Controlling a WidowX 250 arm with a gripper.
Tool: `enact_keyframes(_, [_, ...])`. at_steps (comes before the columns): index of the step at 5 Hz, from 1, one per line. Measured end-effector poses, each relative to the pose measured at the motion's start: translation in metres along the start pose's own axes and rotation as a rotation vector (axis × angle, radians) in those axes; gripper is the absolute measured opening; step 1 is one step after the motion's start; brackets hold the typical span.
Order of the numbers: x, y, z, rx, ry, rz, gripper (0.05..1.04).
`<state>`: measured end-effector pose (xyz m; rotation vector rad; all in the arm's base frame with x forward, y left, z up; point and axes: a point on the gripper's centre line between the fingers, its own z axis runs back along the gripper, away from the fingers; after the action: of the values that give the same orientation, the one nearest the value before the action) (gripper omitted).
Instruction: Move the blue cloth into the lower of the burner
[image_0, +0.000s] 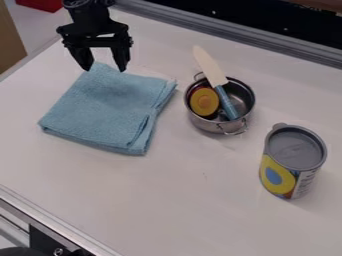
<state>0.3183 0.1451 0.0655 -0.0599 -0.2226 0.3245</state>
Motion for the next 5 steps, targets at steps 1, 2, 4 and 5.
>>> enact_keyframes(1, [-0.009,0.000,-0.012,-0.006,0.044,0.004,1.001])
enact_keyframes(2, [-0.032,-0.001,-0.017,0.011,0.092,-0.041,1.001])
enact_keyframes(4, [-0.054,-0.013,-0.023,0.004,0.106,-0.106,0.703])
enact_keyframes(5, [-0.048,-0.017,-0.024,0.022,0.074,-0.067,0.407])
